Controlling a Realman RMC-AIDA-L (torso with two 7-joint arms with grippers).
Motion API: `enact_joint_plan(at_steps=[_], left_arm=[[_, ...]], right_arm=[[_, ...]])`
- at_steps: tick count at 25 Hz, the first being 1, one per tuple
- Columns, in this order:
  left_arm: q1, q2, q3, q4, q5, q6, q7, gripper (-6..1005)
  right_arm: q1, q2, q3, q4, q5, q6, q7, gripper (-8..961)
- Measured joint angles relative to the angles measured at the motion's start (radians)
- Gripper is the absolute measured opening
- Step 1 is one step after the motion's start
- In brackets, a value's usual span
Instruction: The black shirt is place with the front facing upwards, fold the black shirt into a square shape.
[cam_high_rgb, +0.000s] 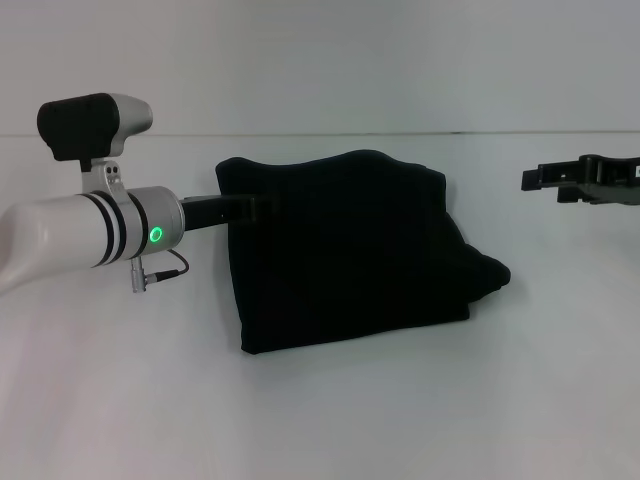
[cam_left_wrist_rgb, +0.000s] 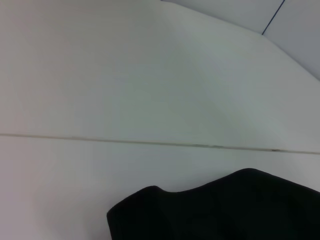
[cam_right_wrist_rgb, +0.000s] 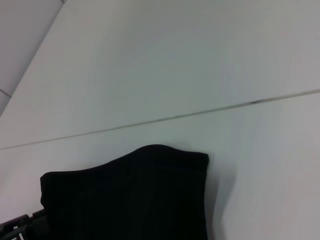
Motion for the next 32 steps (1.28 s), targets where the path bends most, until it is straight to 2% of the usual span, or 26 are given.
enact_joint_plan(at_steps=[2,7,9,15,21,28,32], left_arm=[[-0.001,0.000,0.000,0.001,0.000,0.000,0.000,677],[-0.015,0.000,0.020,-0.001,0.000,-0.004,0.000,434],[-0.022,0.000,0.024,-0.004,0.000,-0.003,-0.001,196],[-0.025,0.001,0.025,-0.003,0.000,-0.002,-0.011,56],[-0.036,0.005,0.033,-0.002,0.000,0.001,-0.013,59],[-0.089,0.007,0.055,-0.001,0.000,0.014,-0.015,63],[-0.098,0.007,0.065,0.001,0.000,0.008,-0.015,65]], right_arm=[[-0.002,0.000,0.000,0.000,0.000,0.000,-0.001,758],[-0.005,0.001,0.006,0.000,0.000,0.000,-0.008,758],[-0.005,0.002,0.008,0.000,0.000,0.001,-0.011,758],[-0.006,0.002,0.009,0.000,0.000,0.003,-0.011,758],[-0.006,0.003,0.009,0.000,0.000,0.007,-0.016,758],[-0.006,0.006,0.013,0.000,0.000,0.011,-0.034,758],[-0.007,0.008,0.018,0.000,0.001,0.011,-0.038,758]])
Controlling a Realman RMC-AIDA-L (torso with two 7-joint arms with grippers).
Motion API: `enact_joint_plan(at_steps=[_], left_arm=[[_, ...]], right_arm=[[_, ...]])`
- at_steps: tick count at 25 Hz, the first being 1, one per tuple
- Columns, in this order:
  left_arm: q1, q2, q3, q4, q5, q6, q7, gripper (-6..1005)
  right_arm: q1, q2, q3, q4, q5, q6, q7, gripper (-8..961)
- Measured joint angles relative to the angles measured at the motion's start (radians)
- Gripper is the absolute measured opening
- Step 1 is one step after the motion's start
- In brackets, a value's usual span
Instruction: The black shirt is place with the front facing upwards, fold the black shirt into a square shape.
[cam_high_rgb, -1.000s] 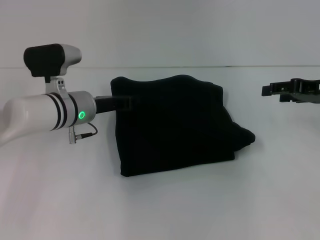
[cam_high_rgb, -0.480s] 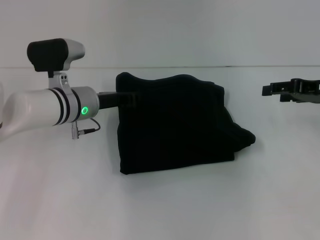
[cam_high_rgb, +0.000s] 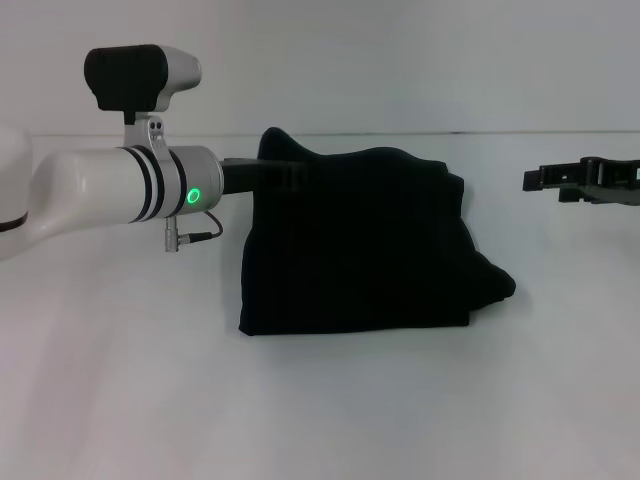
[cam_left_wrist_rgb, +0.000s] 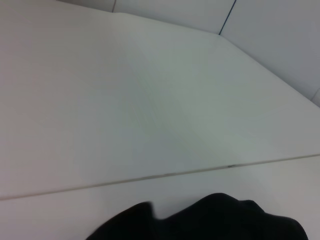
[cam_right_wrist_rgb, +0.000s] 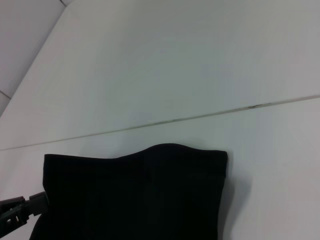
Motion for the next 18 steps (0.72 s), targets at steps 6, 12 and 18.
enact_joint_plan(at_steps=[6,12,18], left_arm=[[-0.002,0.005,0.000,0.019,0.000,-0.007,0.005,68],[0.019,0.012,-0.004,0.055,0.000,0.006,-0.023,71],[0.118,0.031,-0.015,0.177,-0.007,0.221,-0.066,128]], right_arm=[[-0.002,0.000,0.000,0.000,0.001,0.000,-0.002,757],[-0.001,0.000,-0.002,-0.011,0.001,0.002,-0.003,757],[-0.001,-0.003,-0.001,-0.015,0.001,-0.014,-0.032,757]])
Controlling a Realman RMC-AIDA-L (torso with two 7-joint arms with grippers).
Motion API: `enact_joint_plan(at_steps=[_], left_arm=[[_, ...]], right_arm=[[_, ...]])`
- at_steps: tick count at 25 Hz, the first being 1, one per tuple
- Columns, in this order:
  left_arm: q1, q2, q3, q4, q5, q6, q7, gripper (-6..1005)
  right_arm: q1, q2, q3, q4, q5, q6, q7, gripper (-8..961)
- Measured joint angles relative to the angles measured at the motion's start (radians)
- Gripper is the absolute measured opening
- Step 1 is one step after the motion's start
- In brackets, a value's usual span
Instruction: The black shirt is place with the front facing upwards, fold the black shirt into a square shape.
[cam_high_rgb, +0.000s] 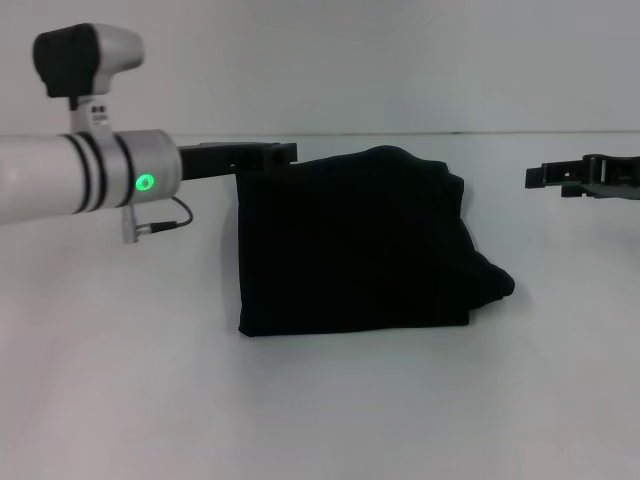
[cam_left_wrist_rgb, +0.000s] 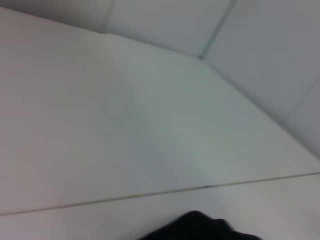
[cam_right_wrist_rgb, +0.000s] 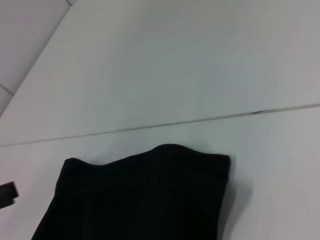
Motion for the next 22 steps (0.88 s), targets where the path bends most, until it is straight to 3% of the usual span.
enact_joint_plan(at_steps=[6,11,13,17,22], left_arm=[[0.113,0.000,-0.078,0.154,-0.004,0.374,0.005,197],[0.192,-0.013,-0.156,0.236,-0.005,0.693,0.087,444],[0.222,-0.014,-0.185,0.253,-0.005,0.797,0.145,524],[0.276,-0.012,-0.270,0.263,-0.004,0.981,0.261,684],[0.331,-0.014,-0.398,0.264,-0.005,1.104,0.349,896]], right_arm=[[-0.009,-0.001,0.018,0.000,0.002,-0.009,-0.037,757],[-0.050,0.003,0.059,-0.002,0.112,-0.127,-0.199,650],[-0.085,0.015,0.074,-0.002,0.202,-0.195,-0.299,656],[-0.191,0.060,0.093,-0.004,0.393,-0.371,-0.580,667],[-0.288,0.107,0.097,-0.015,0.457,-0.555,-0.830,737]])
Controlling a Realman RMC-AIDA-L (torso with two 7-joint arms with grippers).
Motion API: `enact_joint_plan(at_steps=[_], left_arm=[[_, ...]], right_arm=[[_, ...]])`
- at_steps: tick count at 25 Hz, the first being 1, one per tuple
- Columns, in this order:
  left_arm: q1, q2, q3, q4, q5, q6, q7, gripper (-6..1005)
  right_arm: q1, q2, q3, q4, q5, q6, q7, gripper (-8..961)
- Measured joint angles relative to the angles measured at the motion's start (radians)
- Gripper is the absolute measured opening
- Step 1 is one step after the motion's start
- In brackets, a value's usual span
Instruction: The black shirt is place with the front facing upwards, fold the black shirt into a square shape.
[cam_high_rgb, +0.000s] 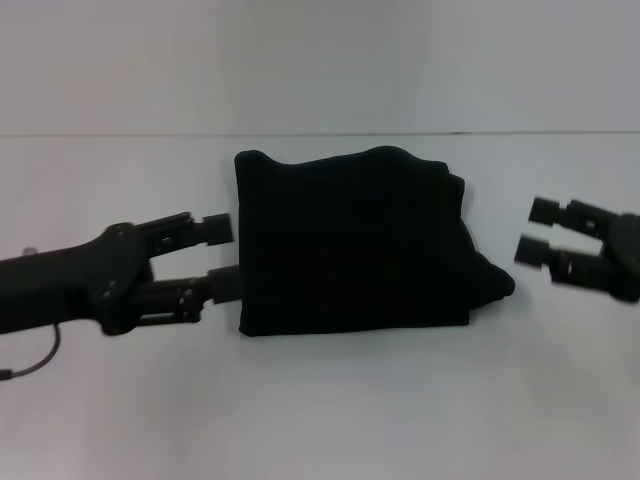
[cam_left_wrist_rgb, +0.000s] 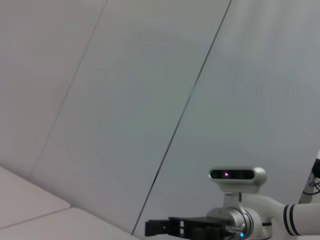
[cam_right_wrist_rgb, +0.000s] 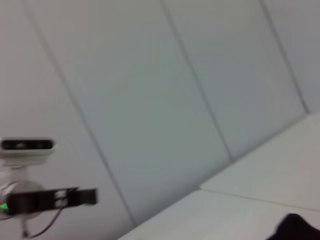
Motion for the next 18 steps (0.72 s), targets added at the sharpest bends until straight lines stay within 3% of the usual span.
enact_joint_plan(at_steps=[6,7,8,13,18], left_arm=[[0.031,0.002,-0.009,0.001,0.009,0.020,0.088,894],[0.028,0.004,-0.005,0.002,0.016,0.016,0.092,893],[0.018,0.007,0.001,0.002,0.026,0.012,0.094,893],[-0.069,0.026,0.057,0.002,0.154,-0.055,0.064,891],[-0.146,0.021,0.085,0.002,0.271,-0.193,0.014,891]], right_arm=[[-0.044,0.010,-0.005,-0.023,-0.002,-0.089,-0.069,820],[-0.047,0.011,-0.005,-0.039,-0.003,-0.091,-0.052,879],[-0.048,0.012,-0.007,-0.065,-0.009,-0.086,-0.021,938],[-0.034,0.035,-0.012,-0.261,-0.119,-0.006,0.194,931],[0.003,0.057,-0.013,-0.445,-0.236,0.014,0.361,931]])
